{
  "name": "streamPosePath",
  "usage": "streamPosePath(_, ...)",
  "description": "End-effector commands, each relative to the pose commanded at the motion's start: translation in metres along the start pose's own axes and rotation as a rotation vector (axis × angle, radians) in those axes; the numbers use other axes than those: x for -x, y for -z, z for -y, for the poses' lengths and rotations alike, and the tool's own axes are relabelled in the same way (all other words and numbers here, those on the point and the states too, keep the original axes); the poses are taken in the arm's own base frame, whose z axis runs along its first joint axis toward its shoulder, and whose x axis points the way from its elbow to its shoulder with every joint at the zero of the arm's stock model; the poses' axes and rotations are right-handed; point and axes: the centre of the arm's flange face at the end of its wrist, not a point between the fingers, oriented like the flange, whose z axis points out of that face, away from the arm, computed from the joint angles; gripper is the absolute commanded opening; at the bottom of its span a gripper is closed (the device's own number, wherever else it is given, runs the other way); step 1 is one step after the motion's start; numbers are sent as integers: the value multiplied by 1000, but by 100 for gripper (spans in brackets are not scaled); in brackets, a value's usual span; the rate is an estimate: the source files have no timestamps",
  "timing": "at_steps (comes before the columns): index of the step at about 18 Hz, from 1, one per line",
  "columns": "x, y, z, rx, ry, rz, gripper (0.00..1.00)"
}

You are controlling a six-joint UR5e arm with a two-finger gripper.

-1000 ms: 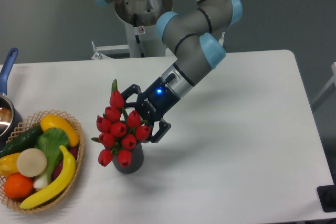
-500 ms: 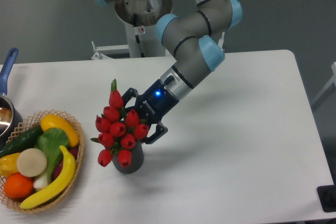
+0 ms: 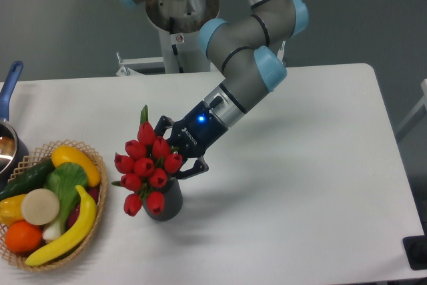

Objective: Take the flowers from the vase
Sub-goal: 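Close the gripper on the tulip stems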

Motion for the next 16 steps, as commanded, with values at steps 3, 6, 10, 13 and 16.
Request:
streamPosePath(3,0,4,3,-8,-4,5,47)
streamPosePath(6,-2,6,8,-28,-8,4,47)
streamPosePath(10,-3,8,13,-40,-9,6,45)
streamPosePath(13,-7,15,26,-72,-22,9,45)
streamPosePath(16,-11,24,44,-83,-13,21,45)
